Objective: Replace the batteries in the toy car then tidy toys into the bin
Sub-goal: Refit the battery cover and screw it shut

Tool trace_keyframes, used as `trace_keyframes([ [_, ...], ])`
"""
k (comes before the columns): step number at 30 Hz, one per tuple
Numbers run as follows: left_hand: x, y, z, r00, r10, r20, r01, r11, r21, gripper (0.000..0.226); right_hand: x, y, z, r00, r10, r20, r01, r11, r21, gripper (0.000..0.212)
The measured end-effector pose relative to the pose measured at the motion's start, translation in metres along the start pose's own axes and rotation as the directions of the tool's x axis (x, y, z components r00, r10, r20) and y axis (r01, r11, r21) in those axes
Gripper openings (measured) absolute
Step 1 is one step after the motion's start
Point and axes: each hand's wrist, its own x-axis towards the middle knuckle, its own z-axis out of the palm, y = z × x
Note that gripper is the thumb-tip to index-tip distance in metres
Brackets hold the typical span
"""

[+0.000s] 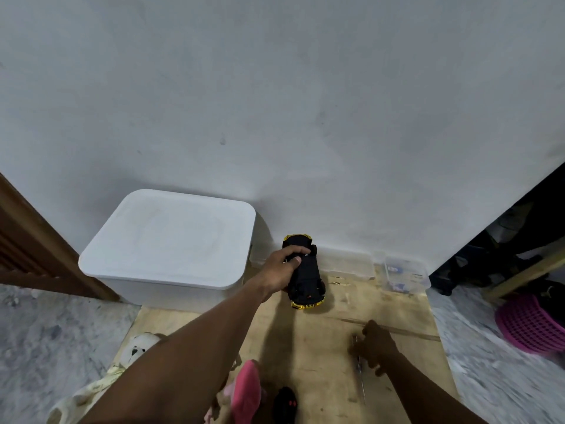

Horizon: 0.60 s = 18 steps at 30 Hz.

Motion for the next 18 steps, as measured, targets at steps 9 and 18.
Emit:
trace_keyframes([
  [9,0.003,-0.007,0.008,0.996,0.072,-0.048,-0.074,0.996,-0.043,0.015,0.018,-0.001,-0.003,0.975,-0.144,-0.169,0.15,0.988,0.021,0.015],
  [18,0.002,0.0,0.012,0.992,0.119,-0.041,-0.121,0.992,-0.033,0.019,-0.056,-0.14,-0.099,0.724,-0.406,-0.557,0.672,0.235,0.702,0.058],
])
